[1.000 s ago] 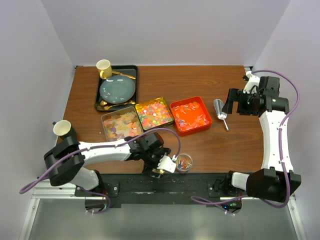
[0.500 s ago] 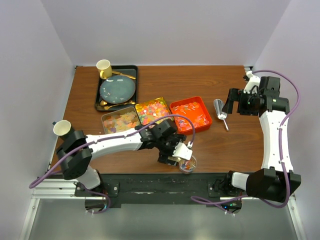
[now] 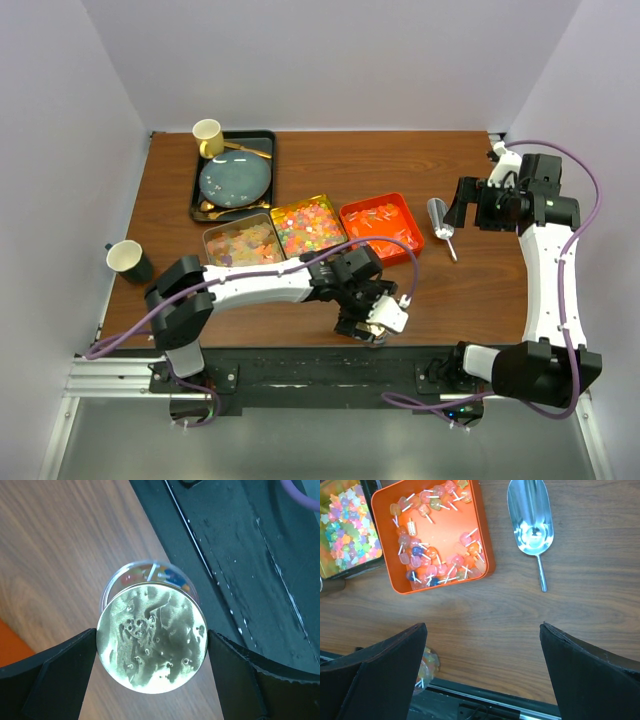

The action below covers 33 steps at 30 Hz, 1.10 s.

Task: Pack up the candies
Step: Close the bottle lid on the packing bottle.

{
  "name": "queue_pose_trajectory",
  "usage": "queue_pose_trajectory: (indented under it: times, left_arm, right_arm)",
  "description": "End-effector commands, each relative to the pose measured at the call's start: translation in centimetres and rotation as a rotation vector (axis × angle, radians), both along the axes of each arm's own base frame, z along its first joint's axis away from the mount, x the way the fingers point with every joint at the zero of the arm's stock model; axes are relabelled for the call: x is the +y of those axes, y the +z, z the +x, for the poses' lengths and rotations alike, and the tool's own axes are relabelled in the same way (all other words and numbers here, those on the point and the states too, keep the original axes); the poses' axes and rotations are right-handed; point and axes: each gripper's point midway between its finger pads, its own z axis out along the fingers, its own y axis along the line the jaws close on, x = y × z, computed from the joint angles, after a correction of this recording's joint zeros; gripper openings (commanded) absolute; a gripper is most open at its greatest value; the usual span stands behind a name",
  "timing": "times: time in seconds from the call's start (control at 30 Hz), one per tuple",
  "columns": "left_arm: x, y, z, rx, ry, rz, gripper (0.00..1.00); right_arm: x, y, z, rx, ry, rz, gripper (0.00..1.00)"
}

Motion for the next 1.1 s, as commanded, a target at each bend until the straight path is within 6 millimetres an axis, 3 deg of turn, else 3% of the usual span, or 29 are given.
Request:
queue_pose_trajectory:
  times: [0.0,0.4,0.53,0.67,0.8,0.93,1.0,1.03,1.07]
  left_arm:
    - [-2.0,0.5,-0.6,0.017,-0.003,-0.014,0.93]
    - [-3.4,-0.4,-0.4,0.016,0.027,0.028,0.94]
    - [-3.6,0.0,-0.1,0.005,0.041,0.017,1.0]
    - [-3.7,1.6,0.3,-0.03,0.055,-0.042,1.0]
    - [-2.8,3.2,0.9,-0.055,0.098,-0.105,1.0]
    - [-0.1,2.0,1.3,-0.053,0.159,-0.112,1.0]
    - [0.5,2.7,1.6,-0.074,0.169,-0.163,1.0]
    - [1.7,1.3,1.3,-0.069,0.173,-0.136,1.0]
    - [1.6,2.1,1.5,-0.086,0.182,-0.181,1.0]
  right_arm:
    - [0.6,0.9,0.0,-0.027,0.021,0.031,0.99]
    - [0.9,1.0,-0.4,-0.037,0.017,0.047,0.99]
    - [0.9,0.8,-0.5,-0.033,0.016,0.044,0.99]
    - [0.8,0.9,-0.6,-0.034,0.022,0.035,0.99]
    - [0.7,0.8,-0.4,-0.023,0.029,0.03,0.99]
    - [0.4,1.3,0.1,-0.029,0.033,0.015,0.99]
    - [0.3,1.2,0.2,-0.023,0.033,0.008,0.99]
    - [0.3,1.1,0.3,-0.019,0.035,0.007,0.99]
    - [0.3,1.1,0.3,-0.018,0.041,0.004,0.99]
